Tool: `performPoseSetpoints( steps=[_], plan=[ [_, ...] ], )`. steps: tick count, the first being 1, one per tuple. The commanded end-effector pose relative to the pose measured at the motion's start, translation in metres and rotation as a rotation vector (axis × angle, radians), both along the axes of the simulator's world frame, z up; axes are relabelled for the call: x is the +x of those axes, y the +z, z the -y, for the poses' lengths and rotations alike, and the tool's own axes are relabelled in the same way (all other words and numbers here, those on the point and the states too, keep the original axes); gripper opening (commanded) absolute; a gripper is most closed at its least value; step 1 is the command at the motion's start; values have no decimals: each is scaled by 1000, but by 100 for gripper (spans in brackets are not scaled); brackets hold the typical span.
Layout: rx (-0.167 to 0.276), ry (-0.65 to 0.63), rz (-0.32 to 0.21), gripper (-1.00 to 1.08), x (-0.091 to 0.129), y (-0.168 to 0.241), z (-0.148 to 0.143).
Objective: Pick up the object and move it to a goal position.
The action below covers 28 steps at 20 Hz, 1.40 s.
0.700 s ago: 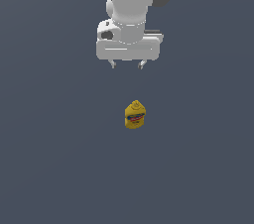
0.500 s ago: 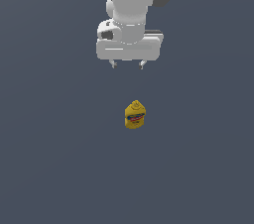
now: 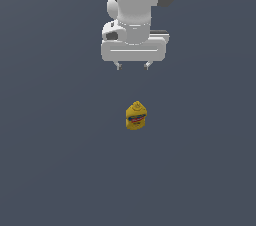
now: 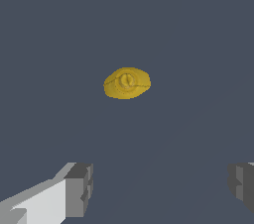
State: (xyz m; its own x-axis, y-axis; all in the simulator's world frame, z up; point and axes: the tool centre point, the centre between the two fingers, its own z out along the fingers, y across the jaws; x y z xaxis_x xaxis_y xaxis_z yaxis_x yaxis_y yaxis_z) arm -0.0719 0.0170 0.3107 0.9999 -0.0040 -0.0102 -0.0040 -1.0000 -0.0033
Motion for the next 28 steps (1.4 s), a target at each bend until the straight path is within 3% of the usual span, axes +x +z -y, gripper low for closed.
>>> performPoseSetpoints(
  steps=[1, 14, 28],
  plan=[
    [0, -1, 0, 100, 0, 0, 0],
    [1, -117, 0, 100, 6, -6, -2],
    [0, -434, 0, 100, 23, -25, -6]
  ],
)
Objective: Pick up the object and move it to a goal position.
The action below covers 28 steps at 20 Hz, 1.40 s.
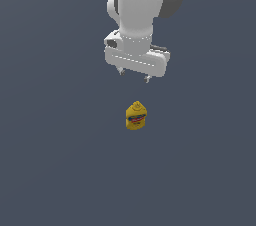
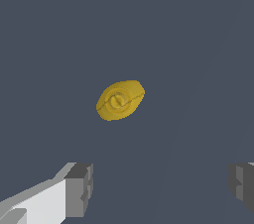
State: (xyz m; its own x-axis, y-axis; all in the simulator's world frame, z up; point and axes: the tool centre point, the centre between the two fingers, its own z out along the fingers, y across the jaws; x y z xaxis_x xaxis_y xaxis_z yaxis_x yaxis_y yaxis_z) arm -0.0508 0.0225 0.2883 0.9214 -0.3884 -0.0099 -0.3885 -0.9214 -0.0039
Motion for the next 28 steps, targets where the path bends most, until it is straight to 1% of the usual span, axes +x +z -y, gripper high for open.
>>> performPoseSetpoints(
  steps=[1, 28],
  plan=[
    [0, -64, 0, 100, 3, -4, -1],
    [-6, -741, 0, 100, 36, -47, -11]
  ],
)
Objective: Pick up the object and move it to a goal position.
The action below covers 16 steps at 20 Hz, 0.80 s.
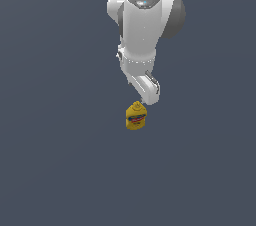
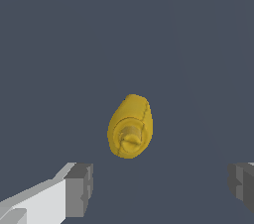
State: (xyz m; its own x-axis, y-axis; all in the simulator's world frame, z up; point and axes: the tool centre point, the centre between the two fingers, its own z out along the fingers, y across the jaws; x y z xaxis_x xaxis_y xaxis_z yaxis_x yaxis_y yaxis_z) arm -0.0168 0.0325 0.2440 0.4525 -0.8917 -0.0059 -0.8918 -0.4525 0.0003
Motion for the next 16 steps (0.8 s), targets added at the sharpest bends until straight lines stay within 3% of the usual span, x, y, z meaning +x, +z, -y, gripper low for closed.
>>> performPoseSetpoints(
  steps=[1, 16],
  plan=[
    [-1, -64, 0, 100, 3, -4, -1],
    [-5, -320, 2, 100, 14, -22, -5]
  ],
)
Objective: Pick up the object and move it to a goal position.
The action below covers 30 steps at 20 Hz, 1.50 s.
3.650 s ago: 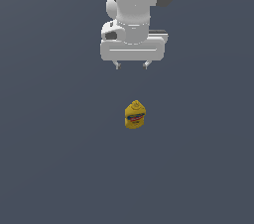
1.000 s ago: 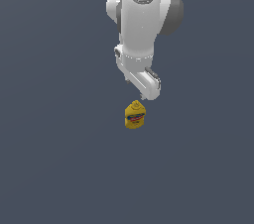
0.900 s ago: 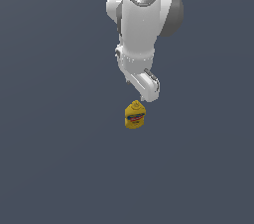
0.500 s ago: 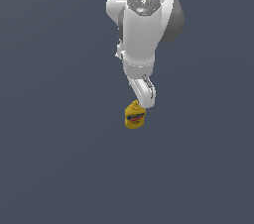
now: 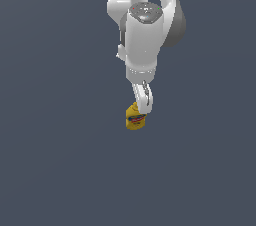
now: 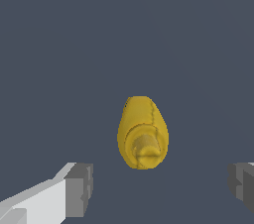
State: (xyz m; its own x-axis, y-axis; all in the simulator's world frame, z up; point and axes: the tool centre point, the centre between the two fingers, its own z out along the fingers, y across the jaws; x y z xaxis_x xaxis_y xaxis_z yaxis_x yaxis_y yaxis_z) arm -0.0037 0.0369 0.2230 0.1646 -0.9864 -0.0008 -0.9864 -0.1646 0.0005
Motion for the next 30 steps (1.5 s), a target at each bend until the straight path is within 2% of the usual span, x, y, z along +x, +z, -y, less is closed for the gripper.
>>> performPoseSetpoints(
  steps=[1, 10, 20, 25, 26, 30],
  plan=[
    [0, -23, 0, 100, 1, -1, 0],
    [-1, -35, 0, 100, 1, -5, -1],
    [-1, -38, 1, 100, 0, -46, -1],
    [-1, -39, 1, 100, 2, -53, -1],
    [-1, -39, 1, -100, 2, -53, -1],
    [-1, -39, 1, -100, 1, -53, -1]
  ],
)
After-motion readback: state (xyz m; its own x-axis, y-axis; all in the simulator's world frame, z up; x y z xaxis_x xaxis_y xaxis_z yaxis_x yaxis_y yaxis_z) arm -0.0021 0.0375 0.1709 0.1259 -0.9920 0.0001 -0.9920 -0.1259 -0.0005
